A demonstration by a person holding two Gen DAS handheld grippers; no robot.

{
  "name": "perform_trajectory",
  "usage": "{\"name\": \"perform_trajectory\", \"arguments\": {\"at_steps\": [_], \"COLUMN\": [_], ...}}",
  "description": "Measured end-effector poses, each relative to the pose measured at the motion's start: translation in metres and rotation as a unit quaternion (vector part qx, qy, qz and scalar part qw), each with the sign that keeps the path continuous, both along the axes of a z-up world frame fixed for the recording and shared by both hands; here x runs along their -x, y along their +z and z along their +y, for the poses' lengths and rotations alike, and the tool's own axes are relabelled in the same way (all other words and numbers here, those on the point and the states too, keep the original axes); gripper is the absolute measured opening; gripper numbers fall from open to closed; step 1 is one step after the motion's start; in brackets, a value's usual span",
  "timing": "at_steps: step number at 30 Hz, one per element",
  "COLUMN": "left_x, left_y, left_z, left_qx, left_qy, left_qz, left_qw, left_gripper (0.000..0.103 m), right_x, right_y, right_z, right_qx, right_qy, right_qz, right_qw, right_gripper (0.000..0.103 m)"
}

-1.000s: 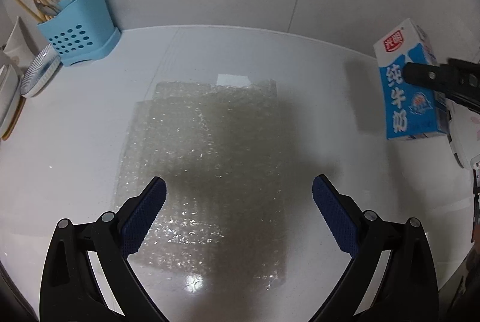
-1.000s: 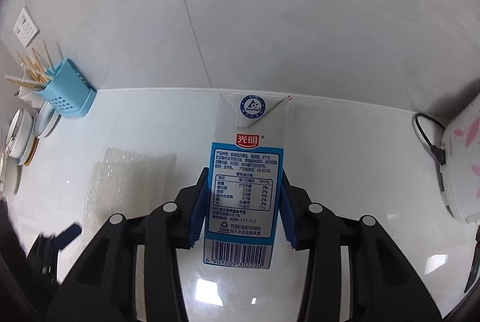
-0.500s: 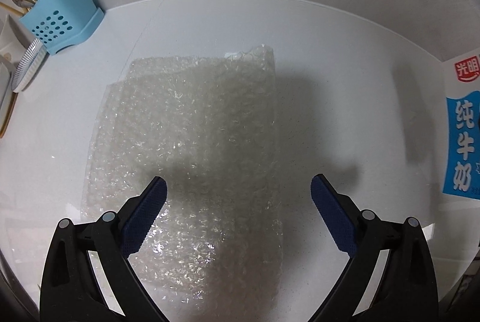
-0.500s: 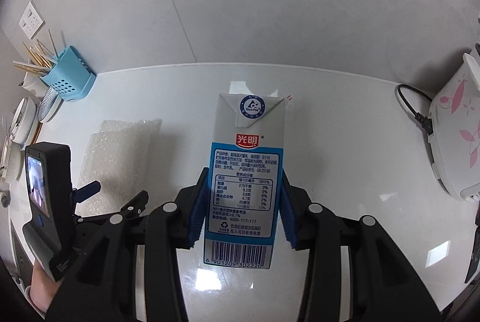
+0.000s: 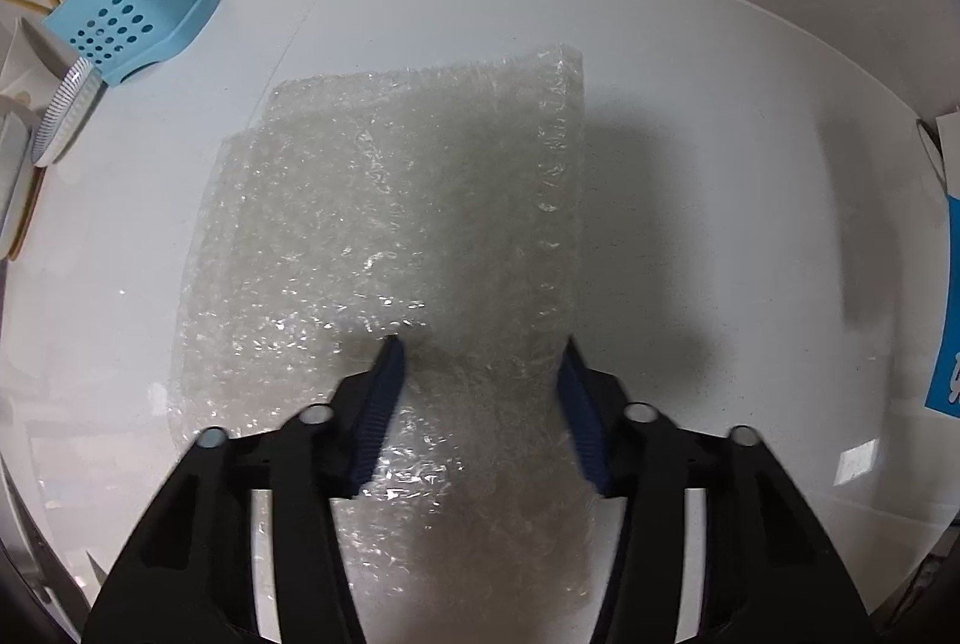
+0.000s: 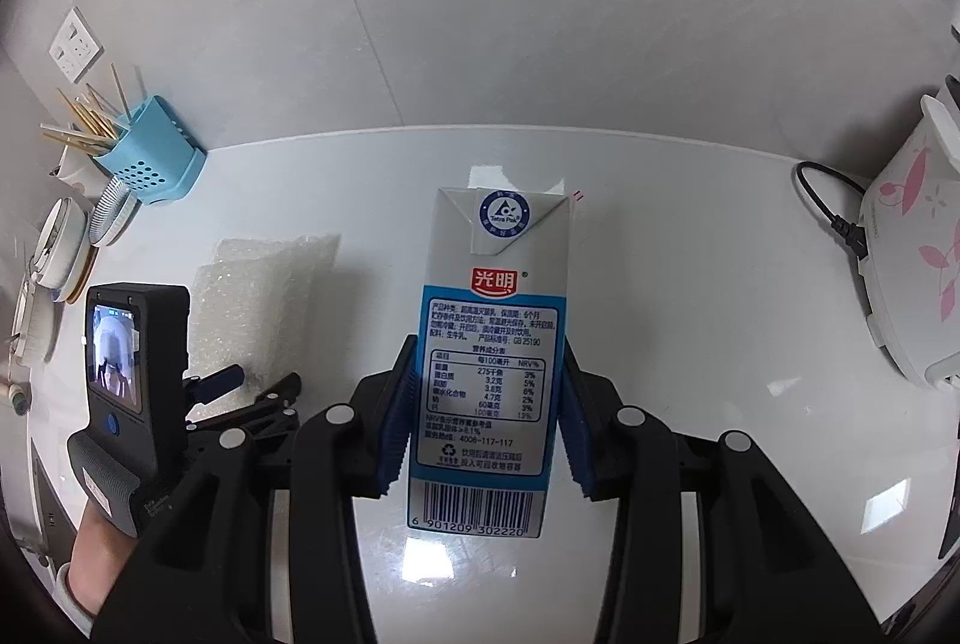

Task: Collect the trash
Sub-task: 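Grasp the blue-and-white milk carton with the right tool while the left tool grasps the bubble wrap, then lift the bubble wrap and milk carton and carry them down over the wastebasket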

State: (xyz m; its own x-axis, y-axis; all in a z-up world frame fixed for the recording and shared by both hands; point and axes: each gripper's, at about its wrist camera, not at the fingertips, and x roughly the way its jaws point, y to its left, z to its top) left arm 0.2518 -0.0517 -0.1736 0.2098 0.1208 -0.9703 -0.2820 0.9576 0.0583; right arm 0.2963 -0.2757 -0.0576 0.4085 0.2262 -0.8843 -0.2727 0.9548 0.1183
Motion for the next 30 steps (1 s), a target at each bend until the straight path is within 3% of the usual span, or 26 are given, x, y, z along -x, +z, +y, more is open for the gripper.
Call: {"name": "perform_trajectory", "arguments": {"at_steps": [2,5,11,30], "left_x": [0.002,0.005,0.016,0.112], "left_y": [0.002,0.004,0.015,0.110], "left_z": [0.002,0.009,0.022,0.038], "left_qx": [-0.005,0.005,0.025,0.035], "left_qy": [0.001,0.004,0.001,-0.048], "left_qz": [0.002,-0.002,-0.033,-0.134], "left_qw": [1.0000,1.0000,0.9991,0.9892], "left_gripper": [0.022,0.010,0.009,0.009], "right_x": [0.001,0.003,0.015,0.108], "right_y": [0.000,0.000,0.002,0.029], "right_z": [0.000,0.002,0.007,0.038], "right_qx": [-0.001,-0.003,-0.008,-0.024], "right_qy": [0.001,0.003,0.008,-0.020], "right_qz": [0.001,0.004,0.001,-0.035], "right_qw": [1.000,1.000,1.000,0.999], "right_gripper": [0.040,0.040,0.040,0.040]}}
